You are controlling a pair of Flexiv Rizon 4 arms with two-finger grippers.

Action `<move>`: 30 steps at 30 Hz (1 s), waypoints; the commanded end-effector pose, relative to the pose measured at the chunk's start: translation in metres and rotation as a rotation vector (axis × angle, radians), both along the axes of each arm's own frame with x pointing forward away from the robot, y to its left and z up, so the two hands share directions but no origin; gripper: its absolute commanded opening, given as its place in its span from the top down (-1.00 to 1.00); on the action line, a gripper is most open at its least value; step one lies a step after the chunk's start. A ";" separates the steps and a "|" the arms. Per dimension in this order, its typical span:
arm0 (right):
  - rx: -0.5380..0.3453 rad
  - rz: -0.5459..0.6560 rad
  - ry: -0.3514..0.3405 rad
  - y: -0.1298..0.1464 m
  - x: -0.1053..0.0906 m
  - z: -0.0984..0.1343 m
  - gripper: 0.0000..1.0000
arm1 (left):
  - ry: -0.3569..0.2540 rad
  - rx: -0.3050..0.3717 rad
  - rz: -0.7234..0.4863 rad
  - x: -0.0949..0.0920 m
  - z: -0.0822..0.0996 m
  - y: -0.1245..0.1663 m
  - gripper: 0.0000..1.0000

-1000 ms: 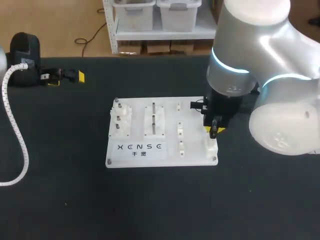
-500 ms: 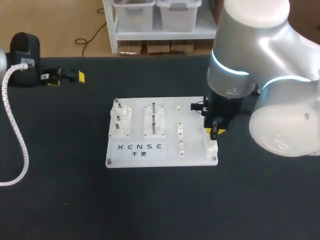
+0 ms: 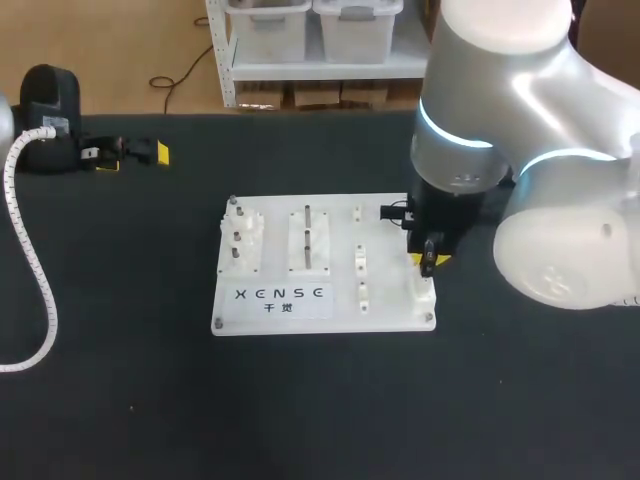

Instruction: Insert the USB connector, Ethernet cable, and multi-pin plug into their matching sockets one by one.

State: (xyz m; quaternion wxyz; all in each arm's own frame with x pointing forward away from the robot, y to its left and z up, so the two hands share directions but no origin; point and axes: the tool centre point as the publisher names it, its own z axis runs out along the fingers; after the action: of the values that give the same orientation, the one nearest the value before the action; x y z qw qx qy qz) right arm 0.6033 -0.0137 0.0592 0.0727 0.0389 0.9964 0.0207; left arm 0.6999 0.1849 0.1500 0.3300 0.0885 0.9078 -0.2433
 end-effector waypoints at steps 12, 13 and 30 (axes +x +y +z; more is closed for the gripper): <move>0.016 0.005 0.002 0.004 -0.007 -0.001 1.00 | 0.000 0.000 0.000 0.000 0.000 0.000 -1.00; 0.017 0.005 0.001 0.003 -0.007 -0.001 1.00 | 0.000 0.000 0.000 0.000 0.000 0.000 -1.00; 0.008 -0.005 0.001 0.001 -0.004 -0.003 1.00 | 0.000 0.000 0.000 0.000 0.000 0.000 -1.00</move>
State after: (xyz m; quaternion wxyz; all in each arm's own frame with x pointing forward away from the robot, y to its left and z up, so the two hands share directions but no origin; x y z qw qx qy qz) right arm 0.5993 -0.0122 0.0589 0.0707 0.0408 0.9964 0.0248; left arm 0.6999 0.1849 0.1500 0.3300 0.0885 0.9078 -0.2433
